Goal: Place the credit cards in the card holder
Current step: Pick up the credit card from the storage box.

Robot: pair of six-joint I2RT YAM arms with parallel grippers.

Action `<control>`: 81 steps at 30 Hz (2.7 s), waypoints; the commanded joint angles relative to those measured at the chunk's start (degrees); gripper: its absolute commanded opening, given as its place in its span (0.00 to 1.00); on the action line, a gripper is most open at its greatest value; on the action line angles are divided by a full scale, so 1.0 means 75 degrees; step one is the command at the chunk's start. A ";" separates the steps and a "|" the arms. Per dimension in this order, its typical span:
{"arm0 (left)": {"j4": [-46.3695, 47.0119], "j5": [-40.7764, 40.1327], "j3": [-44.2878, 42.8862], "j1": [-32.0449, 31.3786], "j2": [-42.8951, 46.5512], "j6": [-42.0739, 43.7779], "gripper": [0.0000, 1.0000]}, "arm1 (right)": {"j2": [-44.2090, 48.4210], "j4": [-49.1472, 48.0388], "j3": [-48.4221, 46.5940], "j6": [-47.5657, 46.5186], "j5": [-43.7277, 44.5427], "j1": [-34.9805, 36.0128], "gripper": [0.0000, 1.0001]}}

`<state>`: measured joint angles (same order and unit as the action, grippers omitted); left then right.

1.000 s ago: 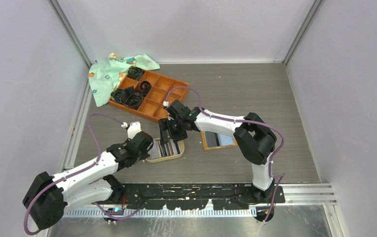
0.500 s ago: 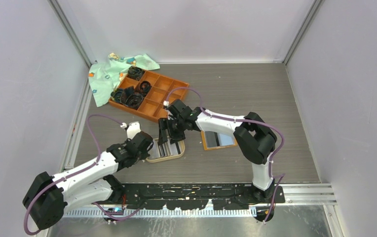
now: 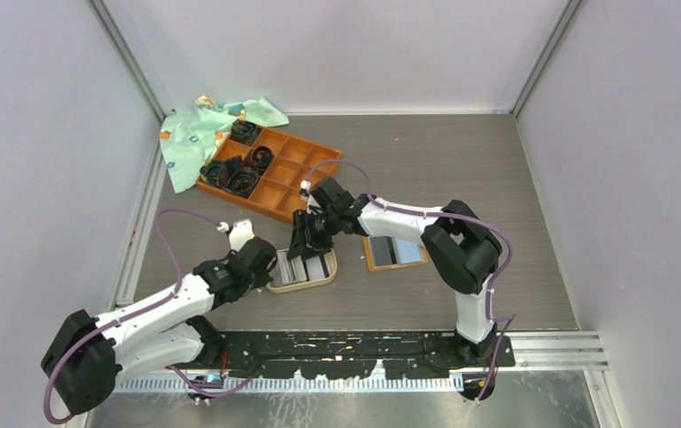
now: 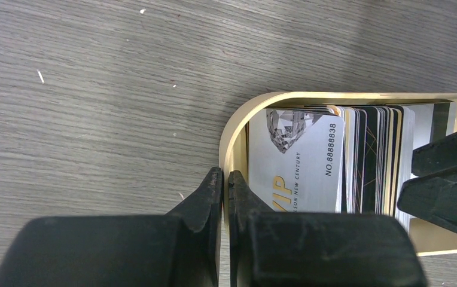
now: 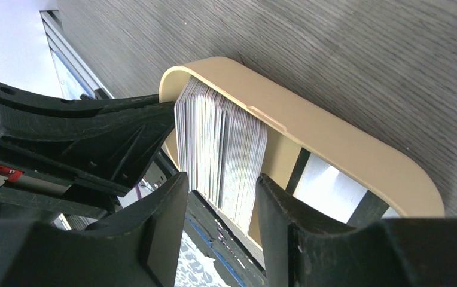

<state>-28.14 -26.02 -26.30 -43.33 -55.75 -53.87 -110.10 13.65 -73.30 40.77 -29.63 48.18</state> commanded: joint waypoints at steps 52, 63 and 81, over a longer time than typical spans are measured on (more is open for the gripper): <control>0.0792 0.0481 0.0157 -0.0032 -0.0006 -0.0471 0.00 | -0.0041 0.1009 -0.0638 -0.1899 -0.0745 -0.0434 0.49; 0.0900 0.0590 0.0085 -0.0044 -0.0134 -0.0429 0.00 | -0.0108 0.0308 -0.0364 -0.1080 -0.1648 -0.0634 0.42; 0.1187 0.0868 0.0167 -0.0046 -0.0210 -0.0447 0.00 | -0.0846 0.0324 -0.0454 -0.0890 -0.1471 -0.0641 0.44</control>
<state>-23.57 -24.14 -25.34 -43.35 -56.40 -55.31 -116.31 15.35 -74.37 35.46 -41.60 43.05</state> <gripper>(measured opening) 0.048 0.434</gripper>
